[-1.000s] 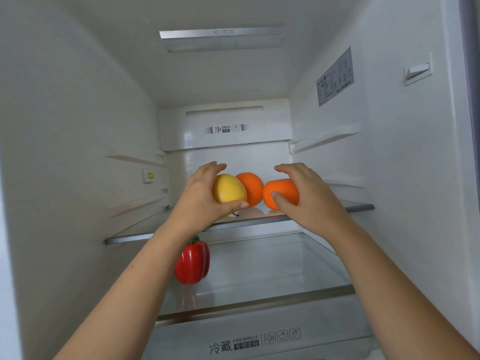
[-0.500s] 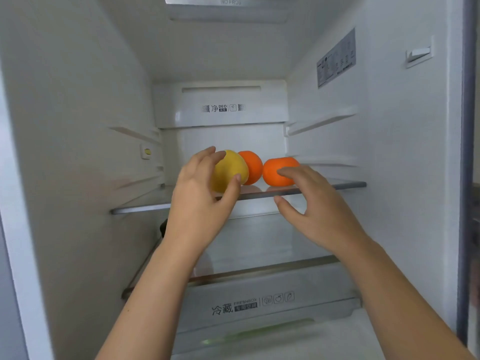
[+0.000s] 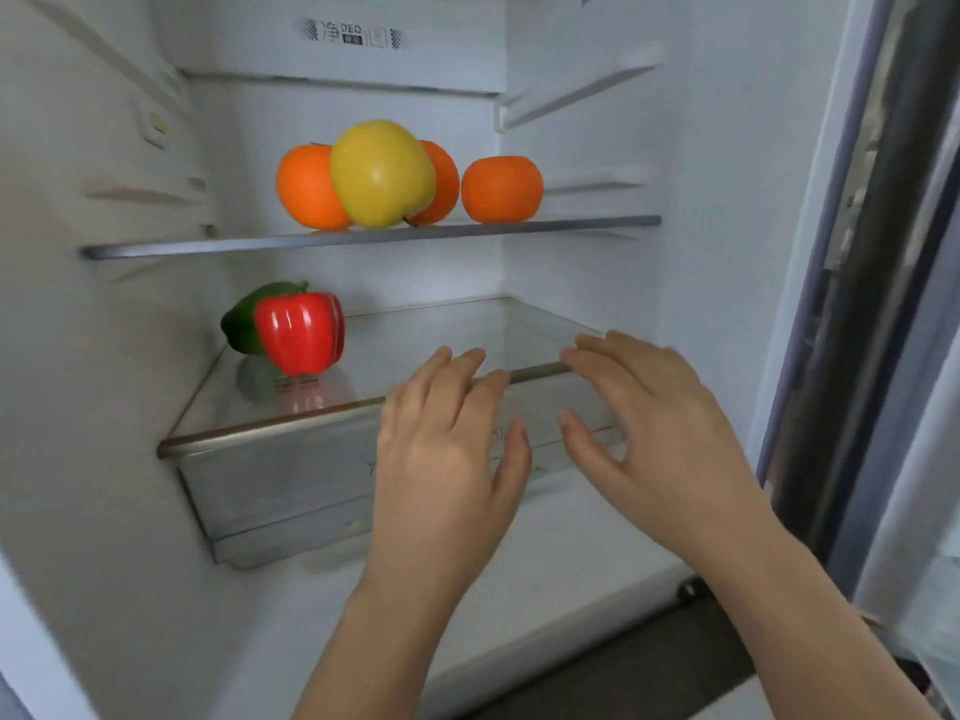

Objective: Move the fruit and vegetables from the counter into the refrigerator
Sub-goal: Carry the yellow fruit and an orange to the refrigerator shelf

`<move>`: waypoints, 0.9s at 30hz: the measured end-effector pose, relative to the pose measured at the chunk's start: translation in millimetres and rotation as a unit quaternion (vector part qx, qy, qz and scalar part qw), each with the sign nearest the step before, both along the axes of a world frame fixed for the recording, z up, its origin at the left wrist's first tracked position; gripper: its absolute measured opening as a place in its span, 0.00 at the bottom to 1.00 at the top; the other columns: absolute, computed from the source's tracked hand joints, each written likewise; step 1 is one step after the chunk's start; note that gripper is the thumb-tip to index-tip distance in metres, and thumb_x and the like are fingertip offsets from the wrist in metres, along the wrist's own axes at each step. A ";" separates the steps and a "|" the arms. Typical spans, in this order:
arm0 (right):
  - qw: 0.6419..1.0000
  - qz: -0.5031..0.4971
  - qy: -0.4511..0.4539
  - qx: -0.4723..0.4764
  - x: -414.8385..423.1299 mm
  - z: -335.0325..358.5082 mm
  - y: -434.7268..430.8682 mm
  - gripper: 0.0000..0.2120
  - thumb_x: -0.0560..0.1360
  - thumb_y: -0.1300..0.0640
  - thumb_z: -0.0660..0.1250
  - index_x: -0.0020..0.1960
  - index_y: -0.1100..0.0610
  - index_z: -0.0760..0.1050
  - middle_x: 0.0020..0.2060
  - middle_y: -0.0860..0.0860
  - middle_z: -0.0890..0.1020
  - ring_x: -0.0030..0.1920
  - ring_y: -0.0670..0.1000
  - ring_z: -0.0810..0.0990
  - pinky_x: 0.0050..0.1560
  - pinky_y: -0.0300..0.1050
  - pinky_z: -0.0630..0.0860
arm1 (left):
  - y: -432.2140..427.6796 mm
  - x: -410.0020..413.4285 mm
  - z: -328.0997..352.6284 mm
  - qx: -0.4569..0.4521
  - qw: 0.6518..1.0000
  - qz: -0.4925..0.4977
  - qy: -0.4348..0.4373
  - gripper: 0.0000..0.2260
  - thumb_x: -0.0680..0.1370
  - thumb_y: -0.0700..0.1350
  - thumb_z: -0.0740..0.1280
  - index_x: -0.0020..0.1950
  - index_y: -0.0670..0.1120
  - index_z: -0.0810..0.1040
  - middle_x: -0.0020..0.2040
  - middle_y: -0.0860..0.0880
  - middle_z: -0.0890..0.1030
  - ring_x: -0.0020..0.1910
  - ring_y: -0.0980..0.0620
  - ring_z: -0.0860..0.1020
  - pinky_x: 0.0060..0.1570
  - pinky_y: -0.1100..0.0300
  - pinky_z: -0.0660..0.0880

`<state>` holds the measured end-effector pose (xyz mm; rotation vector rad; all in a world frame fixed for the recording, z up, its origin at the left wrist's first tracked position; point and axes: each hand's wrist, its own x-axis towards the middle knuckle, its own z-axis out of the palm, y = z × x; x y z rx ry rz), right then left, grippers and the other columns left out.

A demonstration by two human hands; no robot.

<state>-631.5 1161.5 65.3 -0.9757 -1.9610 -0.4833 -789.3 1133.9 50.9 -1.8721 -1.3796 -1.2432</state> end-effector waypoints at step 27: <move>0.909 -0.404 0.045 -0.095 238.2 -67.1 -358.2 0.19 0.72 0.51 0.60 0.58 0.58 0.76 0.58 0.54 0.78 0.61 0.57 0.74 0.56 0.62 0.73 | -212.7 294.7 -66.9 -0.058 0.874 -0.482 -0.004 0.14 0.73 0.46 0.61 0.51 0.41 0.79 0.54 0.44 0.80 0.57 0.47 0.73 0.56 0.52 0.68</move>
